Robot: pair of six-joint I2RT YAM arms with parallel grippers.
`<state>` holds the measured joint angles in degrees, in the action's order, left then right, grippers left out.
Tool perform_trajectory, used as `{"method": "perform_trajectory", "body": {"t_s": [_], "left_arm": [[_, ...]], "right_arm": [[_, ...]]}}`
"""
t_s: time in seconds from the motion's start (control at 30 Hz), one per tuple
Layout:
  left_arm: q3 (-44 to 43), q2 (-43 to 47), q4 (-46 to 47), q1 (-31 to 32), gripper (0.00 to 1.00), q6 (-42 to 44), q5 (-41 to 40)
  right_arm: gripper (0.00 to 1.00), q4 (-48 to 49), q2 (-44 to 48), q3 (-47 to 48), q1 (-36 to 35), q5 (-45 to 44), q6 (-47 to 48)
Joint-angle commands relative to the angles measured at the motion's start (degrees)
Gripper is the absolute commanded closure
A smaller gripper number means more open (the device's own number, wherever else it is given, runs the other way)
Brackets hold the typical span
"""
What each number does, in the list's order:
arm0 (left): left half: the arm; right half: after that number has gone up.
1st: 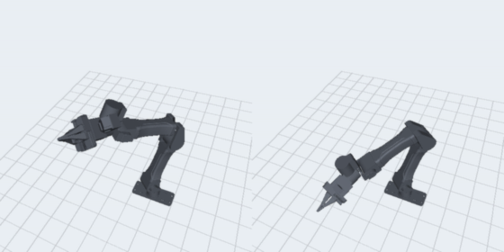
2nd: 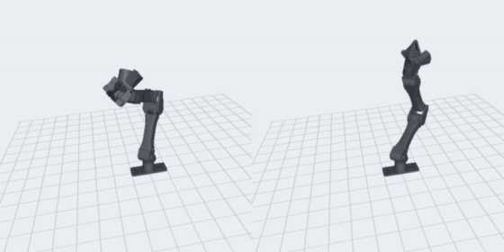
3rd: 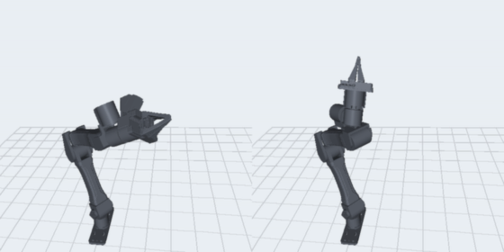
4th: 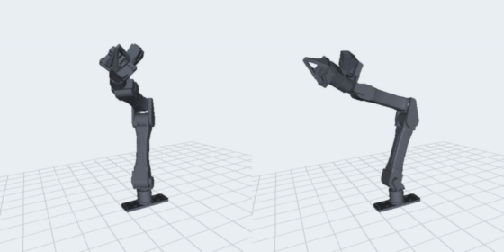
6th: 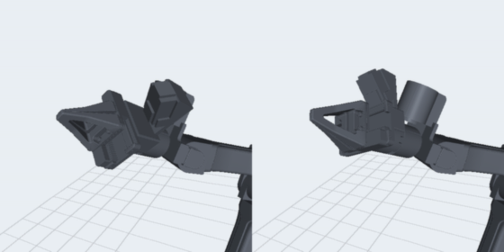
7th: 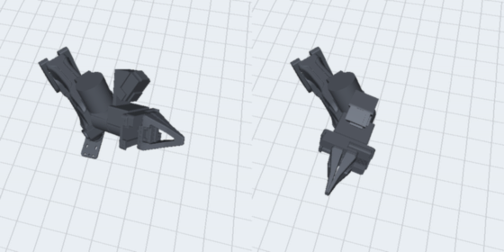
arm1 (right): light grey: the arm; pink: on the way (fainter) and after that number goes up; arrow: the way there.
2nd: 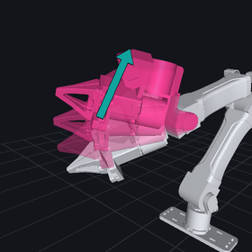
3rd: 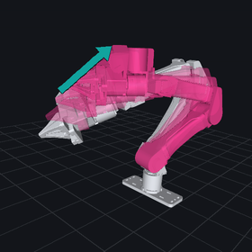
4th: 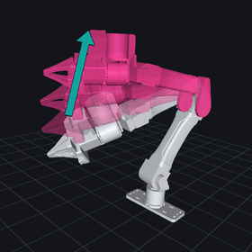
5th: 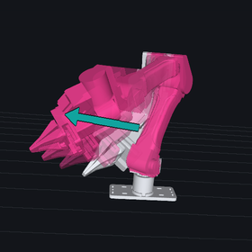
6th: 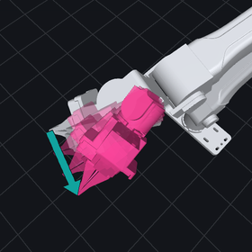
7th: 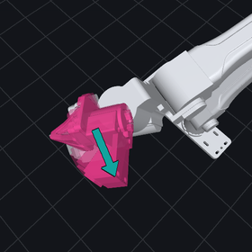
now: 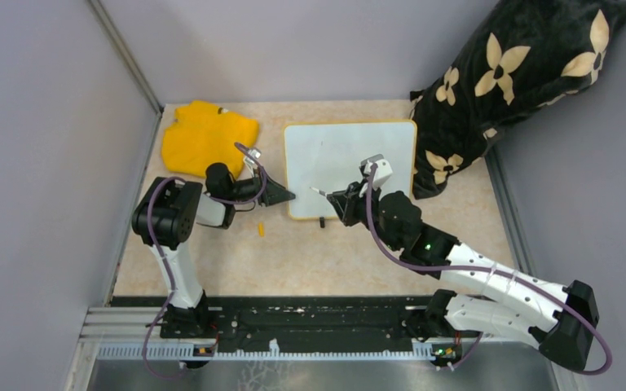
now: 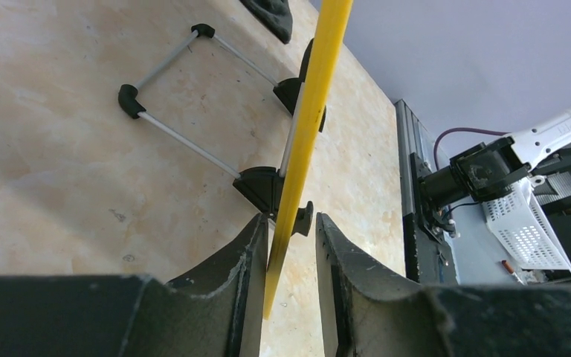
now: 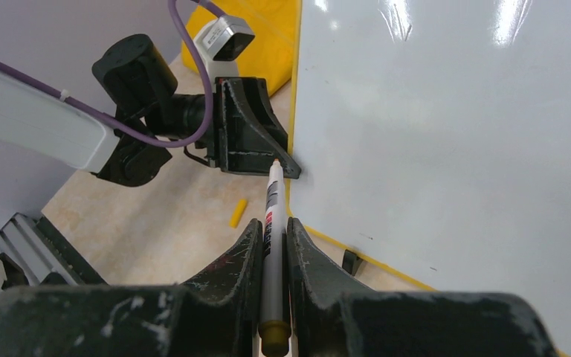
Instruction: Write a sentence on the whiteboard
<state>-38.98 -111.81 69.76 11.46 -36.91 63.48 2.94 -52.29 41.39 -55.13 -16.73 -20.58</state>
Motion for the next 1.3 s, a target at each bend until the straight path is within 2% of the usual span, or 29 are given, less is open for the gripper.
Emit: {"method": "perform_trajectory", "body": {"t_s": [0.0, 0.5, 0.63, 0.8, 1.03, 1.1, 1.23, 1.27], "left_arm": [[0.4, -1.7, 6.0, -0.3, 0.65, -2.6, 1.8], [0.1, -2.6, 6.3, 1.6, 0.76, -3.2, 2.3], [0.2, -2.6, 6.3, 1.6, 0.82, -2.9, 2.3], [0.4, -2.6, 5.9, 1.6, 0.93, -2.1, 2.1], [0.6, -2.0, 5.0, 1.6, 0.97, -0.9, 1.9], [0.7, -1.6, 5.0, 1.6, 0.93, -0.6, 2.0], [0.7, -1.0, 5.8, 1.6, 0.67, -1.4, 2.0], [0.7, -0.9, 6.6, 1.6, 0.63, -2.0, 2.0]], "right_arm": [[1.0, 4.6, 0.1, 2.9, -0.6, -1.0, 0.3], [1.0, 5.8, -0.9, 2.8, -0.6, -1.3, -0.2], [1.0, 5.8, -1.0, 2.9, -0.5, -2.1, 0.0], [1.0, 5.8, -1.6, 3.5, -0.7, -7.2, 0.7], [1.0, 7.6, -4.6, 5.5, -0.8, -15.3, 3.2], [1.0, 7.8, -5.0, 6.0, -0.9, -15.4, 3.6], [1.0, 7.7, -4.4, 5.7, -1.0, -14.5, 4.0], [1.0, 7.7, -4.0, 5.4, -1.1, -14.2, 4.0]]}}
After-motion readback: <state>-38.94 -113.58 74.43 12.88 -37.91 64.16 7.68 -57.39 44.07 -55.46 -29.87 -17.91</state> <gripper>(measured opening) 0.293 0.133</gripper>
